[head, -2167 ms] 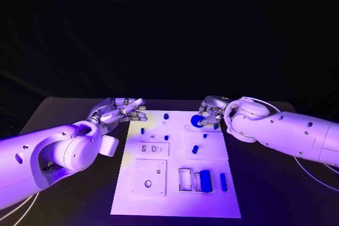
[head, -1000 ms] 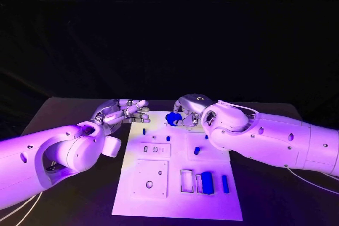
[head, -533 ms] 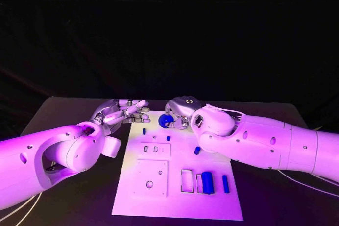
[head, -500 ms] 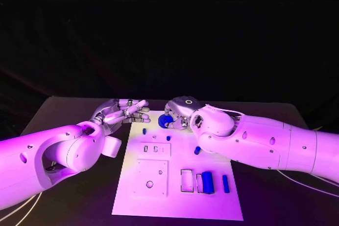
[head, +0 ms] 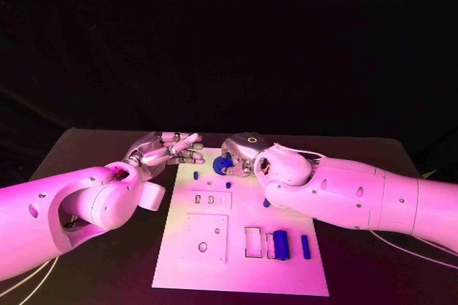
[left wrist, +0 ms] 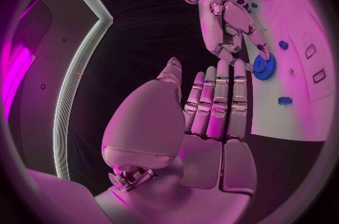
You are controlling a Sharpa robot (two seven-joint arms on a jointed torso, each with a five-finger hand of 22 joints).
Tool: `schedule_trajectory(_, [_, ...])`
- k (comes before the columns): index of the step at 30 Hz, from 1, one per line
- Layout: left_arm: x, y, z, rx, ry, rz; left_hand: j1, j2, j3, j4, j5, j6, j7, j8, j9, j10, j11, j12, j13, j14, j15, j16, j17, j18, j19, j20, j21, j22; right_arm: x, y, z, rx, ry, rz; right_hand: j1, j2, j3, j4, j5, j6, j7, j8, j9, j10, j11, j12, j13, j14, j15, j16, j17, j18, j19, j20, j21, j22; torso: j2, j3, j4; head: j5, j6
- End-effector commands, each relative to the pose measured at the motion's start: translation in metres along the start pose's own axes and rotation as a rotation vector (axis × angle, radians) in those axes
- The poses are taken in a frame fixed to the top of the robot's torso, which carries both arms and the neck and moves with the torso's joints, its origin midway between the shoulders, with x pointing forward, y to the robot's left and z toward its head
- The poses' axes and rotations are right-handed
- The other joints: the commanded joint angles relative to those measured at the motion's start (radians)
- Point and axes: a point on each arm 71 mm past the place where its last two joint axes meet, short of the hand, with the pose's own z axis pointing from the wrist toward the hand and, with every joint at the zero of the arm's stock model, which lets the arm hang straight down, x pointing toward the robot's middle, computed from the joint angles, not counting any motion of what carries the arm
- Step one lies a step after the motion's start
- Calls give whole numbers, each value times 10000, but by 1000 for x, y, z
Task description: Assemble the parts on the task board
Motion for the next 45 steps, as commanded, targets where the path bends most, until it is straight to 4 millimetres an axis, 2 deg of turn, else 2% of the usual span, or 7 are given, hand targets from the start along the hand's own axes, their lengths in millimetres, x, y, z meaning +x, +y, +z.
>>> schedule_trajectory(1, [3, -2, 0, 72, 232, -46, 24, 78, 4, -42, 10, 16, 78, -27, -6, -76, 15, -39, -1, -42, 29, -62, 15, 123, -41, 47, -36, -14, 2, 0, 1, 57, 182, -297, 41, -22, 63, 10, -66, 146, -110, -7, 81, 627, -6, -28, 2053, 1078, -47, 38, 2630, -114, 409, -47, -12, 1730, -3, 0, -5, 0, -33])
schedule_trajectory(16, [2, -2, 0, 63, 210, -38, 24, 78, 4, -42, 10, 16, 78, -27, -6, -76, 15, -39, -1, -42, 29, -62, 15, 123, -41, 47, -36, -14, 1, -4, 0, 283, -4, -365, -90, -217, 218, 71, -190, -117, 33, -298, 8, 539, 111, -114, 1947, 1078, 51, 38, 2630, -91, 341, 23, -89, 1649, -6, 4, -6, 27, -51])
schedule_trajectory(18, [2, -2, 0, 63, 208, -38, 24, 78, 4, -42, 10, 16, 78, -27, -6, -76, 15, -39, -1, -42, 29, -62, 15, 123, -41, 47, -36, -14, 1, -4, 1, 242, -24, -351, -196, -301, 209, 132, -387, -329, 116, -470, -47, 514, 183, -138, 1917, 1078, 107, 38, 2630, -89, 332, 62, -101, 1640, -8, 2, -10, 28, -54])
schedule_trajectory(22, [2, -2, 0, 65, 208, -38, 24, 78, 4, -42, 10, 16, 78, -27, -6, -76, 15, -39, -1, -42, 29, -62, 15, 123, -41, 47, -36, -14, 1, -2, 1, 121, -2, -307, -421, -437, 120, 322, -1292, -747, 267, -896, -153, 464, 340, -183, 1858, 1078, 253, 38, 2630, -82, 312, 203, -130, 1623, -8, 0, -6, 20, -41])
schedule_trajectory(29, [1, -2, 0, 63, 193, -33, 24, 78, 4, -42, 10, 16, 78, -27, -6, -76, 15, -39, -1, -42, 29, -62, 15, 123, -41, 47, -36, -14, 3, -2, 1, 36, 257, -245, -543, -499, -50, 532, -1692, -747, 283, -1094, -149, 448, 366, -195, 1843, 1078, 289, 38, 2630, -77, 309, 266, -143, 1626, -4, -8, 4, 9, -50])
schedule_trajectory(37, [1, -1, 0, 62, 176, -27, 24, 78, 4, -42, 10, 16, 78, -27, -6, -76, 15, -39, -1, -42, 29, -62, 15, 123, -41, 47, -36, -14, 5, -4, 0, 94, 531, -163, -519, -438, -55, 584, -1699, -627, 268, -1102, -120, 465, 357, -178, 1868, 1078, 286, 38, 2630, -81, 322, 271, -133, 1646, -5, -9, -6, 19, -65])
schedule_trajectory(45, [1, -1, 1, 64, 189, -31, 24, 78, 4, -42, 10, 16, 78, -27, -6, -76, 15, -39, -1, -42, 29, -62, 15, 123, -41, 47, -36, -14, -3, -21, -14, 114, -345, 551, -449, -392, -55, 666, -1165, -446, 247, -1193, -80, 519, 333, -129, 1935, 1078, 261, 38, 2630, -85, 339, 253, -125, 1673, -24, 1, -6, -37, -12])
